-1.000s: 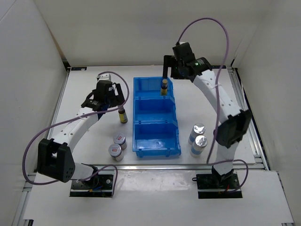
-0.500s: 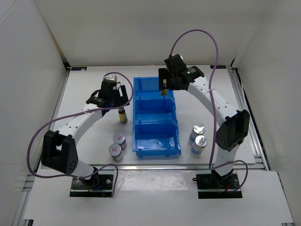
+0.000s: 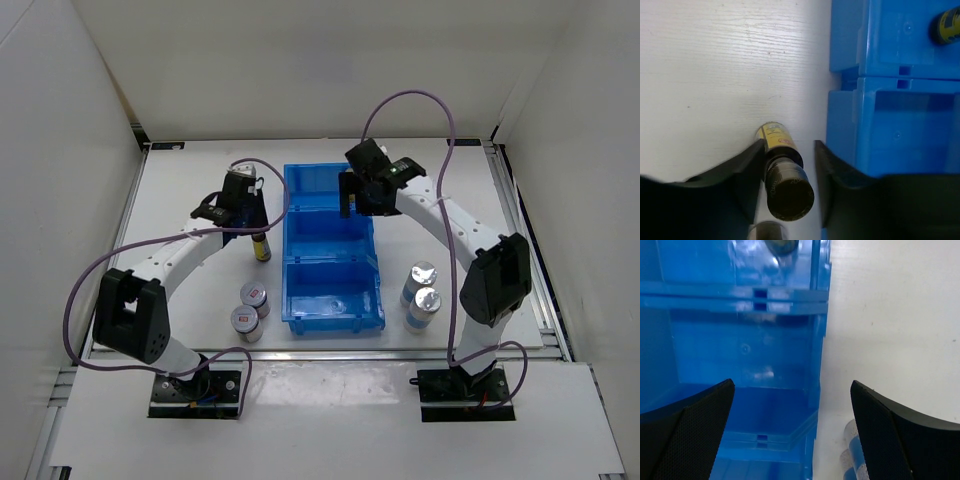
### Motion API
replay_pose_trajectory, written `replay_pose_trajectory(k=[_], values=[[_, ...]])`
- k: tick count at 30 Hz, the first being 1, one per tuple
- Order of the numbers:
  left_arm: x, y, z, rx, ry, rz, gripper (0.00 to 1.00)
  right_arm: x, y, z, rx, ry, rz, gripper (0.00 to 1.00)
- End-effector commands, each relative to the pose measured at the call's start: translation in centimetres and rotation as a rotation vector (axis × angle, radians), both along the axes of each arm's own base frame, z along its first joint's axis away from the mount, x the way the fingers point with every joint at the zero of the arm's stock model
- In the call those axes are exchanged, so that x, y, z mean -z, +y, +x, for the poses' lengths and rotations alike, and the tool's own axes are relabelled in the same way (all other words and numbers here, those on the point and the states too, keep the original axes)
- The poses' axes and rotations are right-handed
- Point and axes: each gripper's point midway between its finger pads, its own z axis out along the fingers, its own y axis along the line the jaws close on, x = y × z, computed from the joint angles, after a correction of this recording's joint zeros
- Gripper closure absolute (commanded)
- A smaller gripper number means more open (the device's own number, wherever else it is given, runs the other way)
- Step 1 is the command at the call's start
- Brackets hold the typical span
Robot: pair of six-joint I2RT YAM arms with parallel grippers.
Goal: Organize the condiment bottles
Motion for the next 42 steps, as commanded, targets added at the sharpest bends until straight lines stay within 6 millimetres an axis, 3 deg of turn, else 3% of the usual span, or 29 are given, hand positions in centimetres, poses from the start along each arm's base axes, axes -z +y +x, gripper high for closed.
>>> replay_pose_trajectory(k=[1,5,10,15,20,24,25,27,28,30,31,34,35,36,38,39,42], values=[[-1.8,-0.8,0.5,0.015,-0.041,-0.010,0.52,-0.8,0.1,-1.5,0.012,-0.018,0.012,0.00],[-2.3,-0.8,0.4,0.027,-0.043,0.015,0.70,0.6,0.6,-2.8,0.008,0.010,-0.009,0.00],[-4.1,-0.6,1.1,0.014,-0.069,0.044,0.89,0.8,0.0,-2.9,0.018,0.008,-0.029,0.00],[-5.7,-0.2,1.8,-0.006,-0.082,0.074,0.89,1.2,-1.0,-3.0,0.038,-0.002,-0.067,0.00],[-8.7,0.1,2.8,-0.021,-0.140,0.088,0.89,1.4,-1.6,-3.2,0.058,-0.011,-0.078,0.00],[-12.7,-0.4,3.8,0.005,-0.228,0.093,0.89,0.6,-3.3,-3.3,0.115,-0.040,-0.051,0.00],[-15.1,-0.5,4.7,-0.001,-0.282,0.089,0.89,0.4,-3.3,-3.3,0.116,-0.052,-0.040,0.00],[-16.5,-0.6,5.5,-0.002,-0.298,0.099,0.89,0.0,-4.8,-3.2,0.159,-0.069,-0.020,0.00],[-19.0,-0.9,6.2,-0.008,-0.352,0.075,0.89,-0.1,-5.3,-3.3,0.170,-0.071,-0.019,0.00],[-19.8,-1.5,7.5,-0.005,-0.370,0.075,0.89,-0.1,-6.5,-3.1,0.196,-0.061,0.000,0.00],[-21.8,-2.0,8.1,0.001,-0.411,0.049,0.89,-0.2,-6.9,-3.3,0.202,-0.055,0.012,0.00],[-20.8,-3.8,10.3,0.041,-0.387,0.031,0.89,-0.2,-7.7,-2.9,0.225,-0.044,0.043,0.00],[-22.0,-4.7,10.9,0.055,-0.410,-0.008,0.89,0.1,-8.0,-3.1,0.229,-0.033,0.051,0.00],[-20.2,-6.0,11.9,0.078,-0.378,-0.006,0.89,0.1,-8.0,-3.1,0.229,-0.033,0.051,0.00],[-20.2,-7.2,13.0,0.089,-0.374,-0.047,0.89,0.5,-8.5,-3.4,0.235,-0.013,0.061,0.00],[-18.3,-8.5,13.9,0.113,-0.341,-0.045,0.89,0.5,-8.5,-3.4,0.235,-0.013,0.061,0.00],[-17.8,-10.7,15.1,0.156,-0.337,-0.087,0.89,0.2,-9.0,-3.6,0.244,-0.013,0.080,0.00]])
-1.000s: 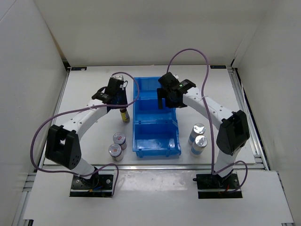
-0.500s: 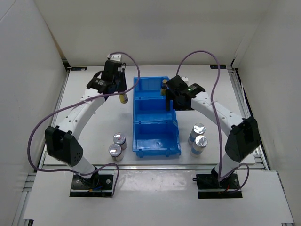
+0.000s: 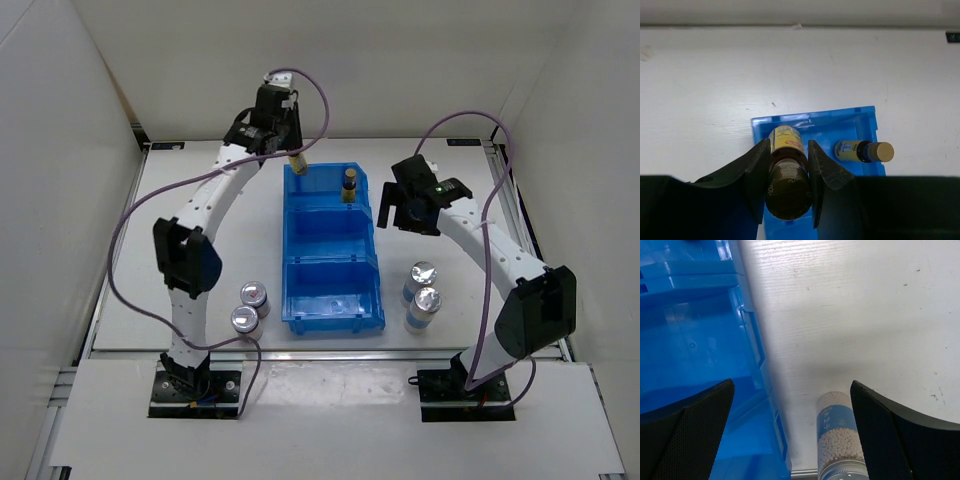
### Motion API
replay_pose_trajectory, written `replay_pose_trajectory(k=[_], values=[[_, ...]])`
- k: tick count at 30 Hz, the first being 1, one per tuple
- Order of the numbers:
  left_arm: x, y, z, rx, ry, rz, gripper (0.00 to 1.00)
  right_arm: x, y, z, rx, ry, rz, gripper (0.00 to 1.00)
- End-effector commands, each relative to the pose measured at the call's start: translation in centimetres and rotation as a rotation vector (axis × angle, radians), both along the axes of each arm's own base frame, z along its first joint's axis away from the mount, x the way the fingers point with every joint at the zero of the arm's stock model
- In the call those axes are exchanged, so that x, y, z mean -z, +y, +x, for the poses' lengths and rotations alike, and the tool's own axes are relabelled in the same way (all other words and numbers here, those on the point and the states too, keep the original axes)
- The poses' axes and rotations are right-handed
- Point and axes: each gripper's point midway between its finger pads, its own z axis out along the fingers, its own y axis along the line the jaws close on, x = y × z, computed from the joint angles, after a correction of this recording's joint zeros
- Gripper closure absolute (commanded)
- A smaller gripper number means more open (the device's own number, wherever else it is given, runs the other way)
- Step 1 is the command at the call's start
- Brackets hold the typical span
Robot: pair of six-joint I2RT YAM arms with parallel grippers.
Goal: Organize the condiment bottles
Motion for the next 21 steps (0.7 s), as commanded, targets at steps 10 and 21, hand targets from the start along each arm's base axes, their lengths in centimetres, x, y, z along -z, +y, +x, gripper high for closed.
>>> replay_pose_trajectory(k=[10,21], values=[[6.1,-6.1,1.9,0.120,0.118,-0.065,0.89,-2.9,-1.5,-0.7,0.024,-0.061,0.094,0.00],[10.8,-5.8,1.3,0.120,0.212,-0.015,0.55,-2.6,-3.1,-1.4,0.054,-0.013,0.076,0.00]])
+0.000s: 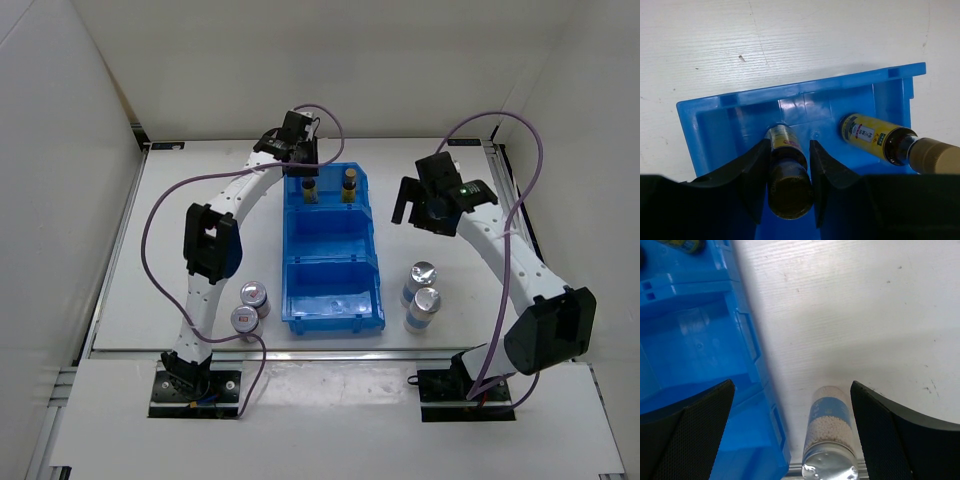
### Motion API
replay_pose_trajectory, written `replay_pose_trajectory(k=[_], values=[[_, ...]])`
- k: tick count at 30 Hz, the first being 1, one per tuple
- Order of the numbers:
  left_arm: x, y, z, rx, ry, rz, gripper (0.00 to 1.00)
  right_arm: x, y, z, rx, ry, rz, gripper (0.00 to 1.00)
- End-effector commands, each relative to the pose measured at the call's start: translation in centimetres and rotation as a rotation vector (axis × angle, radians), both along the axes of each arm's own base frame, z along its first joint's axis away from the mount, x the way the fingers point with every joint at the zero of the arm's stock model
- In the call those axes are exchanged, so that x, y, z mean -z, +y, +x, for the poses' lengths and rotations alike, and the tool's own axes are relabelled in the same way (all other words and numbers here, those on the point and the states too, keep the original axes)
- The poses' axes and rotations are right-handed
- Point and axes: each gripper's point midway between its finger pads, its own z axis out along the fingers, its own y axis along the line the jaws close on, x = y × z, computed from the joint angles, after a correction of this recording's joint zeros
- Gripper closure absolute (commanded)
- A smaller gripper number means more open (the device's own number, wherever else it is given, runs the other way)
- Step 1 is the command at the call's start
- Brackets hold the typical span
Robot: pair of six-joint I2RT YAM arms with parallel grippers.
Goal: Organize the condiment bottles
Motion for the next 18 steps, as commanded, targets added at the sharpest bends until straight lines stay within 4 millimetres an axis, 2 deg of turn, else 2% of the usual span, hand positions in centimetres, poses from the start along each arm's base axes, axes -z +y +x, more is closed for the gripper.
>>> replay_pose_trajectory(k=[1,3,8,10,12,13,14,17,18], values=[[-4.0,-0.6,0.1,0.018,-0.075,-0.051,0.52,0.2,-1.0,-1.1,0.011,0.049,-0.018,0.00],[-3.6,-0.5,0.0,0.024,-0.069,-0.040,0.40,0.1,-1.2,-1.4,0.015,0.063,-0.013,0.00],[-3.4,-0.2,-0.1,0.023,-0.066,-0.022,0.26,0.8,0.0,-2.8,-0.034,0.130,0.048,0.00],[-3.4,-0.2,-0.1,0.023,-0.066,-0.022,0.17,1.1,0.4,-3.2,-0.048,0.142,0.052,0.00],[-3.8,-0.1,0.1,0.017,-0.077,-0.021,0.12,1.0,0.2,-3.4,-0.047,0.133,0.034,0.00],[-3.8,0.1,0.2,0.016,-0.083,-0.007,0.05,1.3,0.3,-3.6,-0.051,0.138,0.021,0.00],[-4.9,0.0,0.3,0.015,-0.104,-0.017,0.00,1.1,0.1,-3.6,-0.046,0.126,0.016,0.00],[-7.3,0.3,0.8,0.015,-0.164,-0.011,0.00,1.4,0.1,-3.8,-0.049,0.132,0.002,0.00],[-8.7,0.6,0.9,0.003,-0.191,-0.013,0.00,1.4,-0.1,-3.7,-0.043,0.128,-0.007,0.00]])
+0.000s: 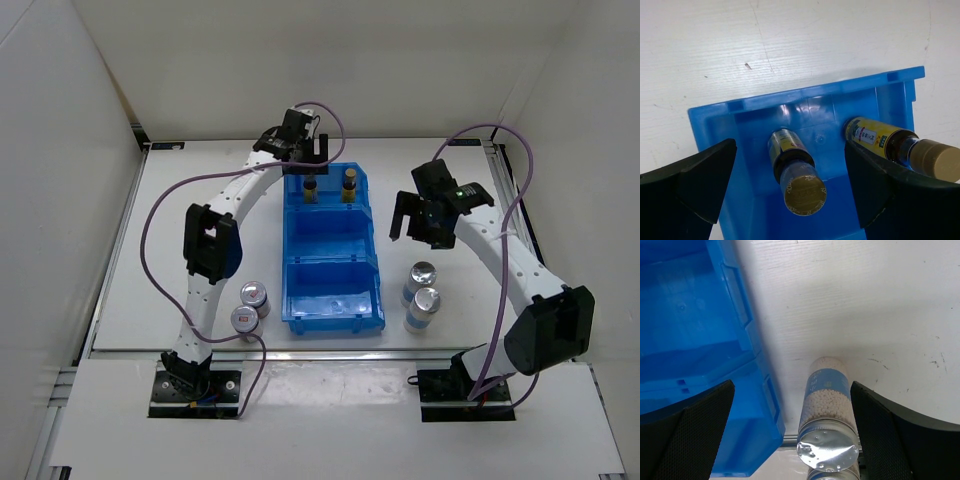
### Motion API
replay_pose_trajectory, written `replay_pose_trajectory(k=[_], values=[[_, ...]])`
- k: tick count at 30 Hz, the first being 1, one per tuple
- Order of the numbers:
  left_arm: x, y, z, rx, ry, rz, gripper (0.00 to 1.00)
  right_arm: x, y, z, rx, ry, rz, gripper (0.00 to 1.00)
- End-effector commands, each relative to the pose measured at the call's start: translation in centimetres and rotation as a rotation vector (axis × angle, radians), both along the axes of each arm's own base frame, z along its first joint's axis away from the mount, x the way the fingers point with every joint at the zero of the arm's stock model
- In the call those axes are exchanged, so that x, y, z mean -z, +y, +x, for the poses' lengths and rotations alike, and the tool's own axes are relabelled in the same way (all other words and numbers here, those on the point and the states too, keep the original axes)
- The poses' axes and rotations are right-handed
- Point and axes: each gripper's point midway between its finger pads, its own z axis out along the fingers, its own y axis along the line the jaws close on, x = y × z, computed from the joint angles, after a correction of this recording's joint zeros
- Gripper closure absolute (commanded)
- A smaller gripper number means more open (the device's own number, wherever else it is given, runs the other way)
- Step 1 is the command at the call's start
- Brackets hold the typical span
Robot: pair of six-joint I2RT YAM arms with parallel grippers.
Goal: Organize the condiment bottles
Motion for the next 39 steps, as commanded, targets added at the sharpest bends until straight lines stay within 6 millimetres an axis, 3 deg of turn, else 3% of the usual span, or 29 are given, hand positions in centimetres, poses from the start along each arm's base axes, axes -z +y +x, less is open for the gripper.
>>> replay_pose_trajectory(k=[1,6,7,9,10,13,14,15,16,18,20,22,23,25,26,27,28,30,39], values=[[-9.6,0.8,0.5,-0.017,-0.197,-0.030,0.00,-0.6,-0.4,-0.3,-0.007,-0.020,-0.020,0.00],[-16.8,2.2,-0.4,-0.045,-0.334,-0.051,0.00,-0.3,-0.7,-0.5,-0.003,-0.015,-0.031,0.00],[-19.1,2.8,-1.0,-0.058,-0.372,-0.062,0.00,0.0,-0.7,-0.4,-0.013,-0.007,-0.039,0.00],[-20.8,3.8,-1.8,-0.071,-0.407,-0.046,0.00,-0.3,-0.6,-0.2,-0.013,-0.015,-0.036,0.00],[-22.9,4.5,-2.9,-0.082,-0.440,-0.058,0.00,0.0,-0.6,-0.5,-0.028,0.004,-0.041,0.00],[-23.3,6.5,-4.5,-0.115,-0.448,-0.003,0.00,0.0,-0.8,-0.9,-0.037,0.022,-0.052,0.00],[-24.8,7.5,-5.7,-0.124,-0.476,0.006,0.00,0.0,-0.9,-1.2,-0.037,0.032,-0.056,0.00],[-24.8,8.4,-6.2,-0.150,-0.476,0.024,0.00,0.2,-1.1,-1.6,-0.037,0.051,-0.064,0.00],[-23.2,8.9,-6.8,-0.150,-0.445,0.060,0.00,0.2,-0.9,-1.7,-0.046,0.050,-0.064,0.00],[-23.6,10.5,-8.4,-0.180,-0.454,0.089,0.00,0.6,-1.2,-2.4,-0.056,0.078,-0.079,0.00],[-20.7,11.3,-9.5,-0.179,-0.395,0.131,0.00,1.6,-1.2,-3.2,-0.065,0.109,-0.092,0.00],[-20.0,12.2,-10.8,-0.188,-0.388,0.144,0.00,1.9,-1.3,-3.4,-0.056,0.118,-0.091,0.01],[-17.3,12.9,-11.3,-0.188,-0.338,0.176,0.00,2.2,-1.4,-3.6,-0.056,0.130,-0.096,0.01],[-16.9,13.9,-12.2,-0.214,-0.346,0.168,0.00,2.4,-1.5,-3.9,-0.051,0.128,-0.104,0.04],[-15.1,14.1,-12.8,-0.217,-0.315,0.175,0.00,2.6,-1.5,-4.1,-0.043,0.137,-0.104,0.04],[-14.9,14.1,-13.2,-0.219,-0.316,0.154,0.00,2.6,-1.5,-4.1,-0.042,0.137,-0.104,0.06],[-15.9,14.1,-13.7,-0.218,-0.352,0.126,0.00,2.9,-1.6,-4.3,-0.043,0.147,-0.108,0.09],[-15.0,14.4,-14.1,-0.216,-0.338,0.112,0.00,2.9,-1.6,-4.3,-0.043,0.147,-0.108,0.11],[-15.3,14.8,-14.5,-0.221,-0.360,0.113,0.00,4.5,-1.6,-5.6,-0.044,0.206,-0.129,0.19]])
